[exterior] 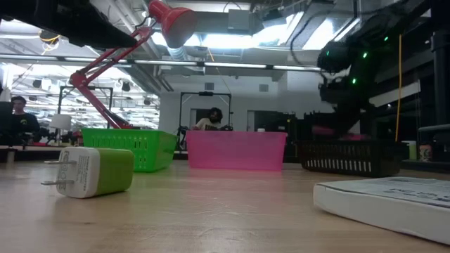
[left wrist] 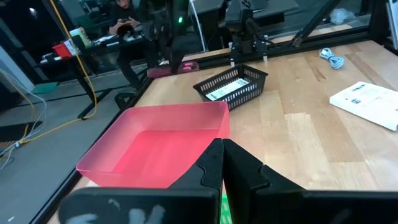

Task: Pick and place items into bin
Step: Put the pink charger cable into the pink bin, then put the white charger adapter into the green bin

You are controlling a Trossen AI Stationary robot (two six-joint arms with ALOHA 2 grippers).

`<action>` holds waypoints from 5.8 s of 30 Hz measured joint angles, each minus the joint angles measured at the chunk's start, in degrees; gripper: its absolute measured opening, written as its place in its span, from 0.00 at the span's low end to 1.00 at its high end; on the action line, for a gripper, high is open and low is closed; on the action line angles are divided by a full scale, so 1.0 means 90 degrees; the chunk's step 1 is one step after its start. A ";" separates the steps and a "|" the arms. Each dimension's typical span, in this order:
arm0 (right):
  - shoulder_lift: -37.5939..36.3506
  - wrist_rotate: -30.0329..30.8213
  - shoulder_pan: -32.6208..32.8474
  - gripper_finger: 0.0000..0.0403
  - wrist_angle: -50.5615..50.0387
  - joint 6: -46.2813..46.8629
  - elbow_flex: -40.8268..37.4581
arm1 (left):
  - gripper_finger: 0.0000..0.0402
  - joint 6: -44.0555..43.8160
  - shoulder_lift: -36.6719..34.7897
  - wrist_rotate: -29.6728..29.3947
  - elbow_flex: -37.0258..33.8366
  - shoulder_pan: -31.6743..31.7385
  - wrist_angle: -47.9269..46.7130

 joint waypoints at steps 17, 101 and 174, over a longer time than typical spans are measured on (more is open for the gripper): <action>-0.1684 -0.0642 0.2522 0.00 0.1233 -0.0024 0.0022 | 0.01 0.0000 0.0000 0.0019 0.0000 0.0000 0.0005; 0.3111 0.0896 0.3569 0.00 0.4427 -0.1153 0.1627 | 0.01 -0.0624 0.0000 0.0126 0.0000 -0.0002 0.0102; 0.1506 -0.0515 0.3694 0.02 0.8705 -0.2003 -0.1209 | 0.01 -0.1531 0.0266 0.0079 0.1371 0.1023 -0.2594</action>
